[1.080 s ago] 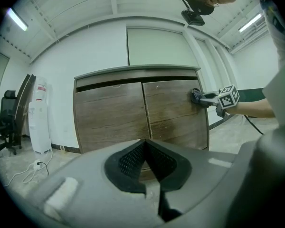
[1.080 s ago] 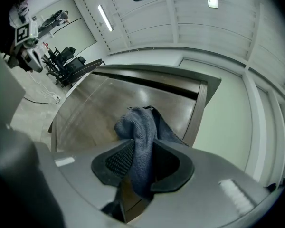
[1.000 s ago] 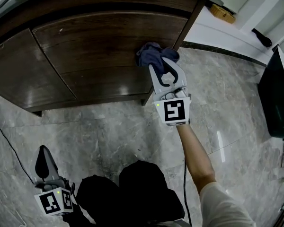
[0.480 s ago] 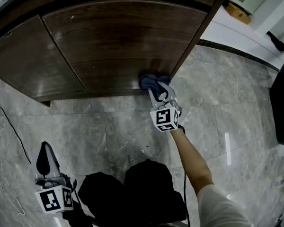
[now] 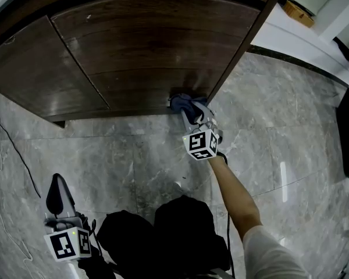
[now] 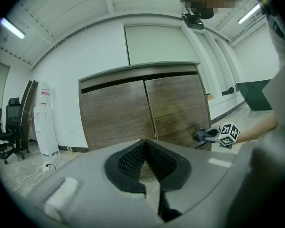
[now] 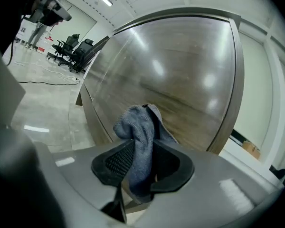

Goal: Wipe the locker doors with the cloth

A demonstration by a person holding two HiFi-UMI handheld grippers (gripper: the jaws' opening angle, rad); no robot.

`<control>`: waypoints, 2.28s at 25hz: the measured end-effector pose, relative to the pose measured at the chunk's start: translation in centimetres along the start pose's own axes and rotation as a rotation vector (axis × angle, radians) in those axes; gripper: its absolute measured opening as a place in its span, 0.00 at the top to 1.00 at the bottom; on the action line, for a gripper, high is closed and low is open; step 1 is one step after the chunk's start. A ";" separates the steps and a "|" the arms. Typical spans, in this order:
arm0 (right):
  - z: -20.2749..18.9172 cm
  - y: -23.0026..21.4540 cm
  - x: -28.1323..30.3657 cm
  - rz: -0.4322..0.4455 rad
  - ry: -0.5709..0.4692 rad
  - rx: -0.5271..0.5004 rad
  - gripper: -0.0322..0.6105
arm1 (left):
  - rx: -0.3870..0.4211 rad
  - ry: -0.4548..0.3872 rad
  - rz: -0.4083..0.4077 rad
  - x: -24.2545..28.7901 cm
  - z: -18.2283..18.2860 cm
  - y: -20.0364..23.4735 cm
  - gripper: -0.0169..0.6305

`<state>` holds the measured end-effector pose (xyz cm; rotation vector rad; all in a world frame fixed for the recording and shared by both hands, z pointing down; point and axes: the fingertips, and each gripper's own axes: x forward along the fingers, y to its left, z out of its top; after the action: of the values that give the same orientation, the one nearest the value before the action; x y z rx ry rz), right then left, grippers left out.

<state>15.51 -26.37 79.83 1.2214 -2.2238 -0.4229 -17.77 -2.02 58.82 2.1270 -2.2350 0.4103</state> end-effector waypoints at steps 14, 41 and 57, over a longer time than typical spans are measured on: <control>22.4 -7.9 -4.8 -0.066 -0.299 -0.134 0.77 | -0.049 -0.023 -0.014 -0.9 -0.5 0.7 0.97; 33.1 -8.7 -5.8 -0.116 -0.412 -0.129 0.77 | -0.091 -0.021 0.011 -2.0 -1.9 2.6 0.97; 18.5 3.9 1.7 0.052 -0.216 -0.136 0.78 | -0.100 0.009 0.026 -2.5 -4.1 3.3 0.97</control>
<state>0.89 -25.59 67.73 1.0887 -2.3573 -0.7027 -21.48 1.43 61.69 2.0455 -2.2307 0.3010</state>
